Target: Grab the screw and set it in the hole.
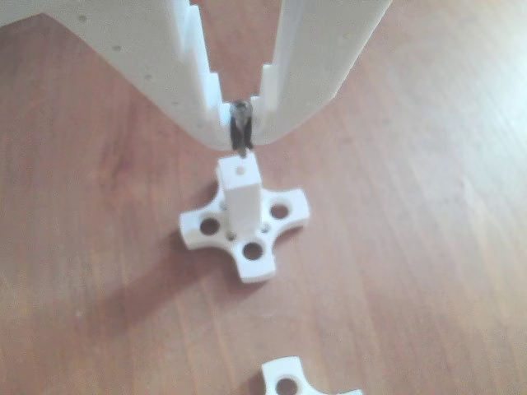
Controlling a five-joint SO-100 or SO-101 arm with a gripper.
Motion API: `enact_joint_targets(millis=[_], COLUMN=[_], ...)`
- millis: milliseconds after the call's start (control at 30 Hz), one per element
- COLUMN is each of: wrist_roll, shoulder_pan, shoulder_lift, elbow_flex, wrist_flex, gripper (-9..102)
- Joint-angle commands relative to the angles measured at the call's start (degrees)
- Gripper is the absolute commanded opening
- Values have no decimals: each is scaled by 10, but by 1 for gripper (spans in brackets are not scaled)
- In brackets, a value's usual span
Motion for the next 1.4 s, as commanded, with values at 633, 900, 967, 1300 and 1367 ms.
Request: enact_joint_targets(millis=[633, 900, 967, 1300, 1367], wrist_roll=[-6, -6, -6, -7, -7], shoulder_pan=[-6, -5, -5, -4, -4], shoulder_lift=[18, 17, 17, 16, 16], elbow_flex=[-29, -28, -27, -24, -24], wrist_flex=[-13, -11, -10, -8, -7], gripper=[-4, -4, -4, -4, -4])
